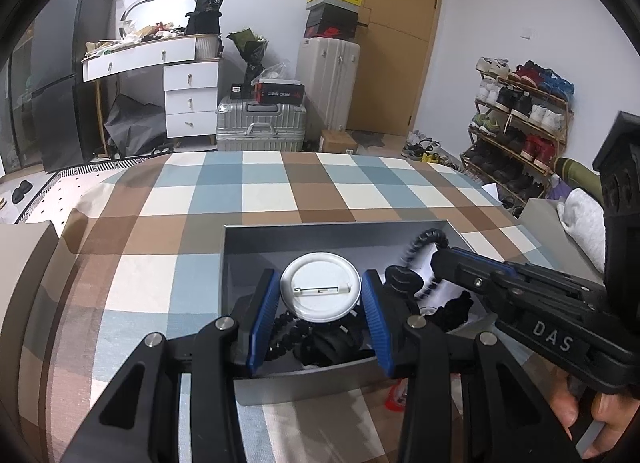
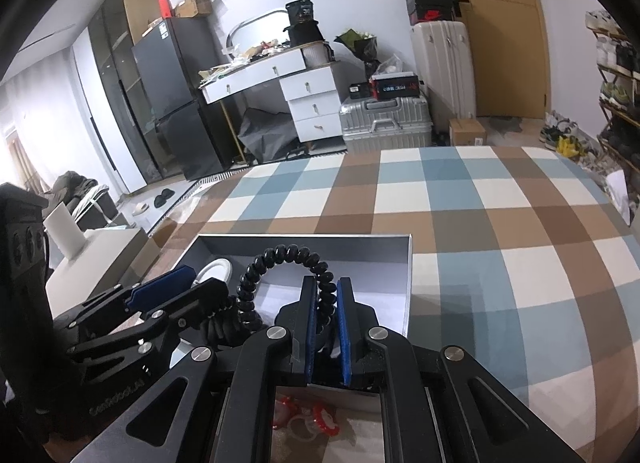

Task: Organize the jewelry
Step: 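Carry the badge and hair tie over the grey box and lower them in, then open both tools in the grey box and withdraw them toward the red-clear items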

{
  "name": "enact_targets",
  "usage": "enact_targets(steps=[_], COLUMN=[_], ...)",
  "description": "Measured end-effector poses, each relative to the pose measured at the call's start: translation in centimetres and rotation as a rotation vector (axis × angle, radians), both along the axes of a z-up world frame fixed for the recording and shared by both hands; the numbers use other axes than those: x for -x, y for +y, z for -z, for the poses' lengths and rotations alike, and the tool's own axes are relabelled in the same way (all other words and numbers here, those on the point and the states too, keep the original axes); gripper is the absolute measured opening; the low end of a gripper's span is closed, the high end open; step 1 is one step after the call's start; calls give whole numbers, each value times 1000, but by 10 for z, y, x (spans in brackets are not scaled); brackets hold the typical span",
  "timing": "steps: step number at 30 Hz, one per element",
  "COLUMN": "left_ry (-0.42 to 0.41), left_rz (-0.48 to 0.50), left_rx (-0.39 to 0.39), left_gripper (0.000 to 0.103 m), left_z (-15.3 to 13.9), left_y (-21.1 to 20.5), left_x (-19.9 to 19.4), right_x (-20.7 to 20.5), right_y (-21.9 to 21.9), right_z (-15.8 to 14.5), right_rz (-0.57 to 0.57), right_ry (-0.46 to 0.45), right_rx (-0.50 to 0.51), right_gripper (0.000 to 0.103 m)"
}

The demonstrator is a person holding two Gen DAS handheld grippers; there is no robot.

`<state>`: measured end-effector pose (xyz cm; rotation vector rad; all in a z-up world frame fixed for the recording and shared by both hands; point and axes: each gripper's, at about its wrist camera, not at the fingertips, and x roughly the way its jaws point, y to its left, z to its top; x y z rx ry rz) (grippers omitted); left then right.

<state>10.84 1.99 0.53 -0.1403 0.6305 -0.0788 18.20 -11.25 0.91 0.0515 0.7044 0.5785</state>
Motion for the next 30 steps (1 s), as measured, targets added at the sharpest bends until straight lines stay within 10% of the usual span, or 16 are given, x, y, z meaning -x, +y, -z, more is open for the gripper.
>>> enact_targets(steps=[8, 21, 30], left_ry=[12, -49, -17], left_rz=[-20, -26, -9], left_rx=[25, -13, -36], left_gripper=[37, 102, 102], left_z=[0, -13, -7], left_y=[6, 1, 3], left_x=[0, 20, 28], right_x=[3, 29, 33], right_y=[-8, -33, -45], right_z=[-6, -14, -3], right_rz=[23, -14, -19], right_ry=[-21, -57, -26], right_rx=[-12, 57, 146], right_gripper=[27, 82, 97])
